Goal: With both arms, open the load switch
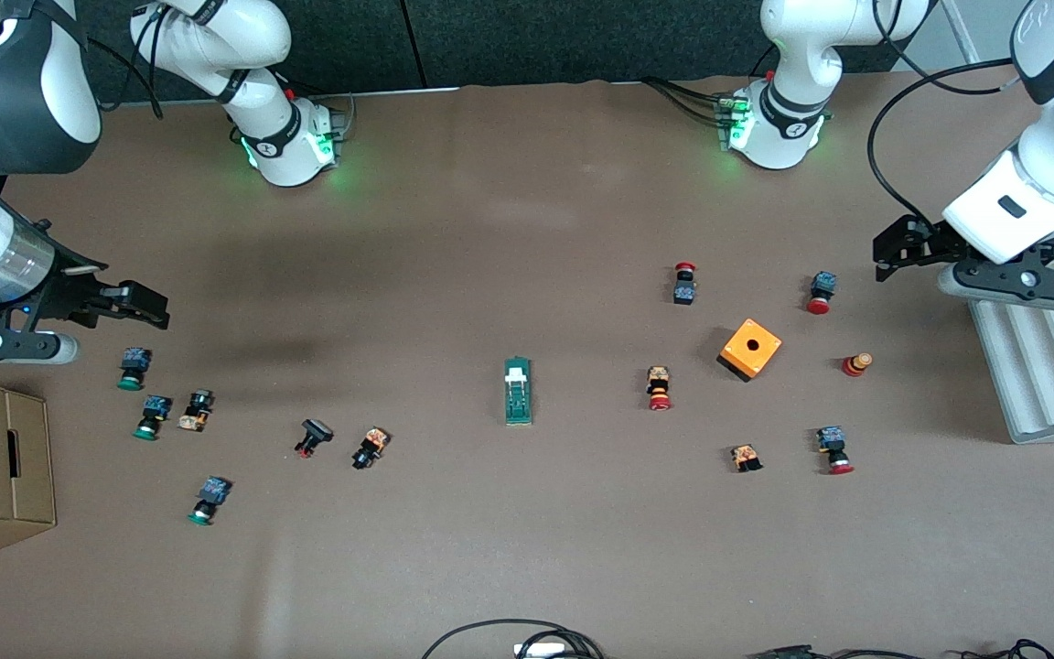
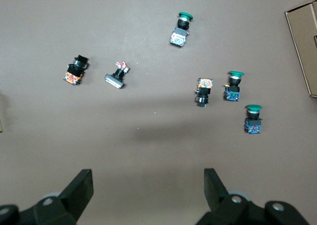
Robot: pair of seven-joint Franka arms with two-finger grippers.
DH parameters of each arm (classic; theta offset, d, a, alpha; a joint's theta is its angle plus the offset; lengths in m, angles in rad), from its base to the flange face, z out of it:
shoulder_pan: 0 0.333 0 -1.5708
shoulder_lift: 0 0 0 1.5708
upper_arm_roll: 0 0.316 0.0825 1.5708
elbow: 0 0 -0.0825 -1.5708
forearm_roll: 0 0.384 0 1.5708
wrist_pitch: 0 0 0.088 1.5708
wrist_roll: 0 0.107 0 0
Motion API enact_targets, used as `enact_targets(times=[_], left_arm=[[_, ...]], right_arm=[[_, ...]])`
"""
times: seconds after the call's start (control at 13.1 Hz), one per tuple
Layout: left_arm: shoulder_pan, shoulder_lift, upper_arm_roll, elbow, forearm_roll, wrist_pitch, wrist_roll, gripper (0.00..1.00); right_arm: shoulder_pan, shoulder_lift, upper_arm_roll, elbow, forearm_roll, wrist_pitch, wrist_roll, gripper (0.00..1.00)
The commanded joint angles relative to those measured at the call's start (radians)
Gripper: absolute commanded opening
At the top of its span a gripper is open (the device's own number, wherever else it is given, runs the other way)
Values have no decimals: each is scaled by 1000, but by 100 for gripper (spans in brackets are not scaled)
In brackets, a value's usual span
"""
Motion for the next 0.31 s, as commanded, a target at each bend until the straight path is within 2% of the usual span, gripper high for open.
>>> enact_targets(times=[0.0, 0.23], left_arm=[[21, -9, -9, -23, -16, 21, -38, 100], [21, -2, -9, -11, -12, 8, -42, 100]], right_arm=[[-4, 16, 0, 33, 21, -32, -4, 100], [-4, 16, 0, 33, 21, -32, -5, 100]])
